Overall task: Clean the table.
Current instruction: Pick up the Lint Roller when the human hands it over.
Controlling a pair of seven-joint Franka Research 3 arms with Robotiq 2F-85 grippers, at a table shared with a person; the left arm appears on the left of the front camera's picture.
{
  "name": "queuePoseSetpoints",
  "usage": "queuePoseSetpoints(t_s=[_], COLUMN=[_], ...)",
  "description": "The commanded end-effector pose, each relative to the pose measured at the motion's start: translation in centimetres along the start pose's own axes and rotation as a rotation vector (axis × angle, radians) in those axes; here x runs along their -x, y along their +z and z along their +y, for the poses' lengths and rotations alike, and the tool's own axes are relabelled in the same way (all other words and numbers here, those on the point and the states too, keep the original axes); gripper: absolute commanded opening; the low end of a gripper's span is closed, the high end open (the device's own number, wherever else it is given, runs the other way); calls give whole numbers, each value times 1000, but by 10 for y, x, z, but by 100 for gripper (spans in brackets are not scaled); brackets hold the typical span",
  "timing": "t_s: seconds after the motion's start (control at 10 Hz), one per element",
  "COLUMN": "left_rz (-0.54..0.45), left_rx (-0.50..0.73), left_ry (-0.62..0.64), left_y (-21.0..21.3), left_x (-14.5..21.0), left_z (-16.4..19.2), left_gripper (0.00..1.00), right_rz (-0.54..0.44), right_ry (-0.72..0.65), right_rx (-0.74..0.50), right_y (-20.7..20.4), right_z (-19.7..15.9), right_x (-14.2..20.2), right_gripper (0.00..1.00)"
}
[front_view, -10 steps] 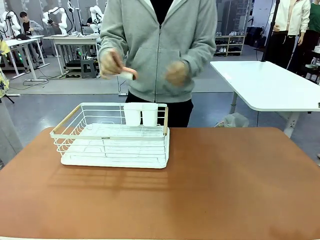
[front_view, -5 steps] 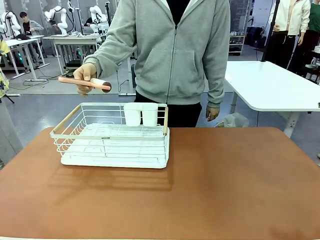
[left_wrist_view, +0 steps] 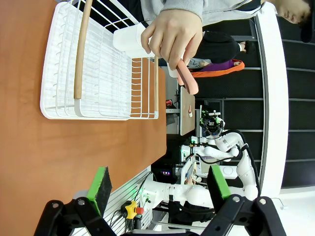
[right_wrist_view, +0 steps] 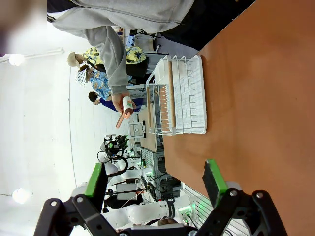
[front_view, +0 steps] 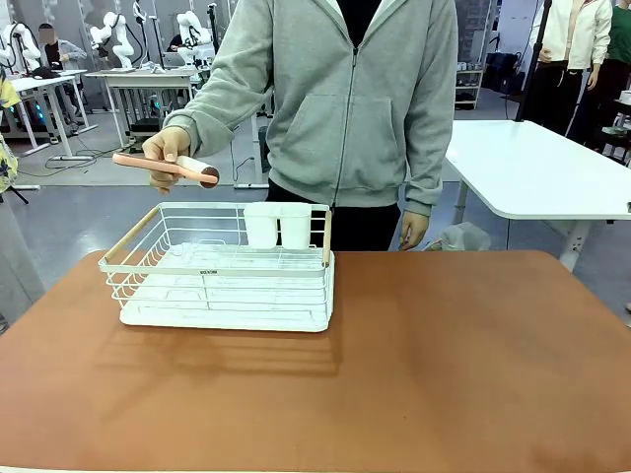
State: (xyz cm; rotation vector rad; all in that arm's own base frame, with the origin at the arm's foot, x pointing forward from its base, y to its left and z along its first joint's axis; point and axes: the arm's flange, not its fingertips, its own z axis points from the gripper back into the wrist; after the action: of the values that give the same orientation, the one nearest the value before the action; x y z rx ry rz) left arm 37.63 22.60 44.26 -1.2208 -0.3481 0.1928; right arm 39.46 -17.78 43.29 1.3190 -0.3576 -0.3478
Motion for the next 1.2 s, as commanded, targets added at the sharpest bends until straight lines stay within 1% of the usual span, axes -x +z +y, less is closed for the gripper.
queuePoseSetpoints(t_s=[0.0,1.1], left_rz=[2,0], left_rx=[-6,0], left_ry=[-1,0], left_y=[3,0], left_x=[1,0], left_z=[0,0], left_gripper=[100,100], right_rz=[-6,-6], right_ry=[2,2], right_rx=[-8,-8], right_y=[0,0], right_z=[3,3], right_x=[4,4], right_gripper=[100,100])
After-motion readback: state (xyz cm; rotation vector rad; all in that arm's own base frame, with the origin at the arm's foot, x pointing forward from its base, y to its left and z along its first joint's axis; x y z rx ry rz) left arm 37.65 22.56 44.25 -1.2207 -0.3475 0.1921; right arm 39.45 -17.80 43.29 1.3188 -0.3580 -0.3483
